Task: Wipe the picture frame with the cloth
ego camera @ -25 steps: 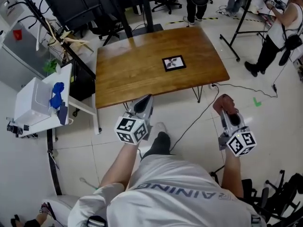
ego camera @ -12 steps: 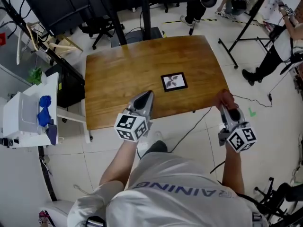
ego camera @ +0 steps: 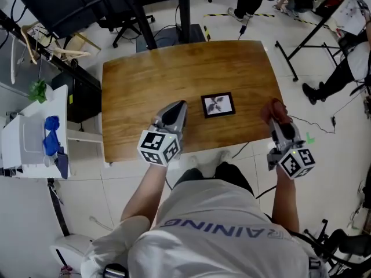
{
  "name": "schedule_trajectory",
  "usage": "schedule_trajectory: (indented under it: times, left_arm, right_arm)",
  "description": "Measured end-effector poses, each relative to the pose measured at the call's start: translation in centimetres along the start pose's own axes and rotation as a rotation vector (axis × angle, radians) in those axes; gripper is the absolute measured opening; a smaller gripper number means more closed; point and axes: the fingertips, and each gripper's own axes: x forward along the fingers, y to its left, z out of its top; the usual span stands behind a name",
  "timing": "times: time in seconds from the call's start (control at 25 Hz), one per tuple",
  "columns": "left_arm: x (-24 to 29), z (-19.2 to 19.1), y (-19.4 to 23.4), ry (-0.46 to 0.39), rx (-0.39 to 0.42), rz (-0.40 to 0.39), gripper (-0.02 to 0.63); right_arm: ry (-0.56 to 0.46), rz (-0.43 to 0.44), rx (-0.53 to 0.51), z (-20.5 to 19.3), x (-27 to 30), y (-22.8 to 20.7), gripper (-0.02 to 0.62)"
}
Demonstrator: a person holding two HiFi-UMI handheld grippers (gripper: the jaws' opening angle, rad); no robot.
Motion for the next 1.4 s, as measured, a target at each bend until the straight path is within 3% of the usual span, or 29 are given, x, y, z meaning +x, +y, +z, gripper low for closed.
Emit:
schedule_trajectory:
  times: [0.36,0.48,0.64,0.84,1.08,1.4]
  left_arm:
    - [3.5,0.5,1.8,-0.003,-0.02,0.166,0.005]
    - [5.1,-1.6,1.7,0.045,-0.021,0.213,0.005]
    - [6.5,-5.8,1.8,0.109,-0.079,0.262,0.005]
    - [8.1,-11.6,1.9,0.227,-0.117,0.233,0.005]
    - [9.8,-20.7,0.9,0.442,-0.162,0.188,0.005]
    - [10.7,-24.8,0.0,0.546,-0.16,0.119,0.005]
  right_arm:
    - [0.053,0.214,0.028,0.6,8.9,-3.6,0.124]
    - [0.091,0.297,0.04,0.0,11.8,-4.4,0.124]
    - [0.161,0.367,0.05,-1.7,14.3,-4.8,0.124]
    - [0.22,0.4,0.068,-3.8,16.6,-4.1,0.124]
    - [0.315,0.451,0.093,-7.7,19.1,-1.6,0.124]
    - [0.496,0.467,0.116,-14.9,21.8,1.1,0.124]
